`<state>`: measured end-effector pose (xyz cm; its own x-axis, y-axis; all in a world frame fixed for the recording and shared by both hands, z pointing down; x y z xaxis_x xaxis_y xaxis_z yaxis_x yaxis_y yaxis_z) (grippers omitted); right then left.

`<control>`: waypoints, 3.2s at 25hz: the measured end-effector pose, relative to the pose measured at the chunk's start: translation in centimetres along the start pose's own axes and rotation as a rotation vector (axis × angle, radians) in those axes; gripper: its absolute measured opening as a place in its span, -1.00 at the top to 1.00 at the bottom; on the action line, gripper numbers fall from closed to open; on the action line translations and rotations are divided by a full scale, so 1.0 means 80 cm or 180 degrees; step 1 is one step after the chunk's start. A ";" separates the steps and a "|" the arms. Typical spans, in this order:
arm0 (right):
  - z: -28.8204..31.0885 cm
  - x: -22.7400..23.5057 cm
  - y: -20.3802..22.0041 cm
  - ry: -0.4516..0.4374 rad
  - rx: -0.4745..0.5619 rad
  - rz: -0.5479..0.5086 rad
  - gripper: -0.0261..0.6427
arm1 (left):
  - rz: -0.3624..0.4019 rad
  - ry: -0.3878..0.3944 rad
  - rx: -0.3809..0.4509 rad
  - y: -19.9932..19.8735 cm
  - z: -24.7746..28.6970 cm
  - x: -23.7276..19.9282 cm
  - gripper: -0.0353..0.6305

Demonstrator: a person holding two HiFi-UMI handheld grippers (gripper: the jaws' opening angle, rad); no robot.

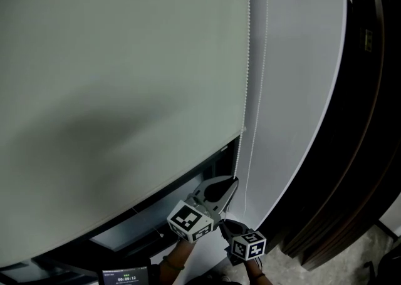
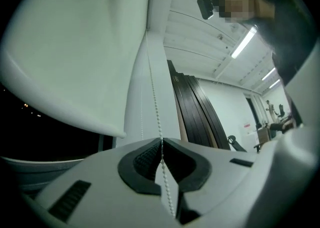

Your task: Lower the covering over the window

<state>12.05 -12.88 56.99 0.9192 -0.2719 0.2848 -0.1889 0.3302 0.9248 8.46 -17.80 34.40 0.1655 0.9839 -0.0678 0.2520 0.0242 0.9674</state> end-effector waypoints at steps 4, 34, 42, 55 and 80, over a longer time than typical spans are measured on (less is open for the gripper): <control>-0.016 -0.002 -0.001 -0.0009 0.0039 0.0185 0.86 | -0.0097 -0.0153 0.0233 -0.002 -0.017 -0.006 0.88; -0.066 -0.048 -0.355 -0.0030 0.1811 -0.1110 0.86 | -0.1167 -0.0453 -0.2019 0.291 -0.103 -0.001 0.88; -0.024 0.008 -0.204 0.0181 0.1021 -0.0658 0.86 | -0.1033 -0.0492 -0.1134 0.204 -0.105 -0.004 0.85; 0.010 0.010 -0.005 0.0159 -0.0023 -0.0193 0.86 | -0.0117 0.0287 -0.0006 -0.030 0.019 -0.007 0.63; -0.069 -0.004 -0.162 -0.0178 0.0937 -0.0397 0.59 | -0.0761 -0.0250 -0.1409 0.197 -0.031 -0.031 0.86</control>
<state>16.10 -12.09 43.51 0.9227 -0.3458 0.1706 -0.1753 0.0179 0.9844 9.62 -19.41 50.39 0.2282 0.9257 -0.3016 -0.1339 0.3367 0.9320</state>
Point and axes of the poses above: the fingertips, and each gripper's own axes: z forward along the fingers, x to its right, y out of its underside, the point moved 6 cm from there along -z, backward along the fingers, and after that the axes turned 7 degrees about -z, right-handed, at the moved point
